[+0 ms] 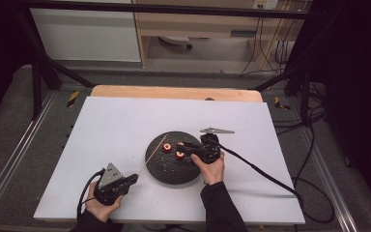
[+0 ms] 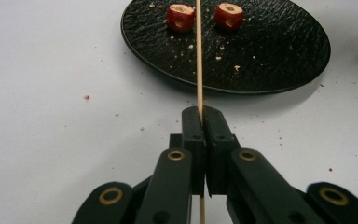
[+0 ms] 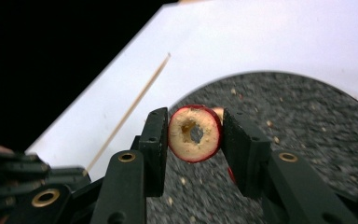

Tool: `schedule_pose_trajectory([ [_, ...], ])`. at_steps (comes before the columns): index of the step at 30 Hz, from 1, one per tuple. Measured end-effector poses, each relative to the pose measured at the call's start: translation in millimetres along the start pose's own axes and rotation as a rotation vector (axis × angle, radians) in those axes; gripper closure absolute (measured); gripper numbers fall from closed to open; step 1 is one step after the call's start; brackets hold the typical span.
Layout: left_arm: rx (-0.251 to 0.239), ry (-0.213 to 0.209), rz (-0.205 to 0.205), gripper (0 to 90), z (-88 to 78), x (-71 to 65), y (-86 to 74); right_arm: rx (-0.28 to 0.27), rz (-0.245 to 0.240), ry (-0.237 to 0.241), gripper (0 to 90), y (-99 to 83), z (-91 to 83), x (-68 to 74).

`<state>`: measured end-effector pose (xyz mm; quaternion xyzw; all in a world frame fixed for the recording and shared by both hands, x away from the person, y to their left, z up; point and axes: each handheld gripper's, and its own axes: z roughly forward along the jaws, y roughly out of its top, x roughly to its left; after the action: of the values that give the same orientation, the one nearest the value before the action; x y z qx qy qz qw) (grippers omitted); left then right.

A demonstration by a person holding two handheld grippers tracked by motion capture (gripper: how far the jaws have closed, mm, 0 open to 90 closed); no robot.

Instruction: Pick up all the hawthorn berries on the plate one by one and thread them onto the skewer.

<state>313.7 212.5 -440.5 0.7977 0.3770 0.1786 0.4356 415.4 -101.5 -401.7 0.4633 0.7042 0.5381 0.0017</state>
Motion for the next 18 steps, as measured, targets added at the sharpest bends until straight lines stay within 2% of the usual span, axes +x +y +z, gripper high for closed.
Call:
schedule_pose_trajectory([
  [5,-0.005,-0.003,-0.003,88.0,-0.1,-0.6,0.1,-0.115,0.040,0.021,62.3,-6.3,4.5,-0.4],
  [18,-0.037,-0.003,-0.020,88.0,-1.8,-2.3,1.4,-0.256,0.111,0.065,62.4,-6.8,8.9,0.9],
])
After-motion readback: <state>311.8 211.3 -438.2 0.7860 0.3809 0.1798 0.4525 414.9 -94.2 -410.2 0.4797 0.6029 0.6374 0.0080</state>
